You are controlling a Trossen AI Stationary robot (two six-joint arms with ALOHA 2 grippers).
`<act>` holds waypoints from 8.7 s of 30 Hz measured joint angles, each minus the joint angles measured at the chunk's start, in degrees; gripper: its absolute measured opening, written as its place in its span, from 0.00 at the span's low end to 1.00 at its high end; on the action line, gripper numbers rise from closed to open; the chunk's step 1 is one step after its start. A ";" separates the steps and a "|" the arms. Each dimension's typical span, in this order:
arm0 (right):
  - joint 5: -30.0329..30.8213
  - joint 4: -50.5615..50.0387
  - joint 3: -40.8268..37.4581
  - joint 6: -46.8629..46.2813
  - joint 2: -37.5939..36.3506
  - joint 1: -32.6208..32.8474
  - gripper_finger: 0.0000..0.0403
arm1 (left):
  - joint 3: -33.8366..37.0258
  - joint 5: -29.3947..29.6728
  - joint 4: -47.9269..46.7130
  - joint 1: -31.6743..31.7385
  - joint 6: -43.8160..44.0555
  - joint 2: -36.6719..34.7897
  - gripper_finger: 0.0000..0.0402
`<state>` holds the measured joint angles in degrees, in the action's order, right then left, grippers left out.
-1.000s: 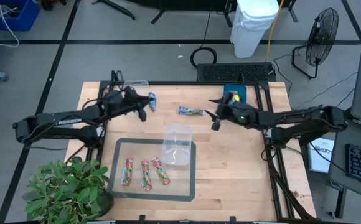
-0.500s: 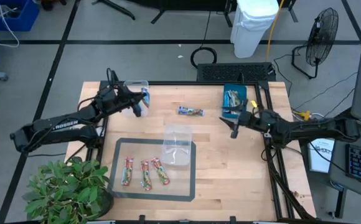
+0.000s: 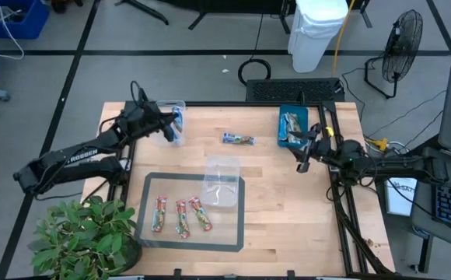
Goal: Pick and place Granola Bars by type
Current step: Put the blue granola bar into the top blue bin
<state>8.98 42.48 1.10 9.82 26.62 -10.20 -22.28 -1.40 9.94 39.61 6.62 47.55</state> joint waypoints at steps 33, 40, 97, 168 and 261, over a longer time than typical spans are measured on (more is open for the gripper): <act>0.19 -3.02 -0.24 -0.20 0.01 0.00 0.53 | -0.04 4.48 -8.44 9.34 11.20 0.07 0.21; 0.19 -3.71 -0.24 -0.83 0.01 0.00 0.53 | -0.04 4.49 -8.42 9.34 11.55 0.07 0.22; 5.70 -30.41 29.41 3.61 38.18 -3.95 0.53 | -0.09 -5.95 3.63 -1.89 -2.04 0.05 0.69; -11.63 -28.93 46.93 4.88 71.61 -13.11 0.00 | -0.04 -5.96 0.10 -2.46 -2.39 0.04 0.69; -4.52 7.41 40.76 5.87 62.96 -9.57 0.00 | -6.31 -2.99 47.18 -20.45 6.09 38.29 0.69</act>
<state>4.46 49.89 41.87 15.69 89.58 -19.77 -28.59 -4.38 57.12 19.16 12.71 85.84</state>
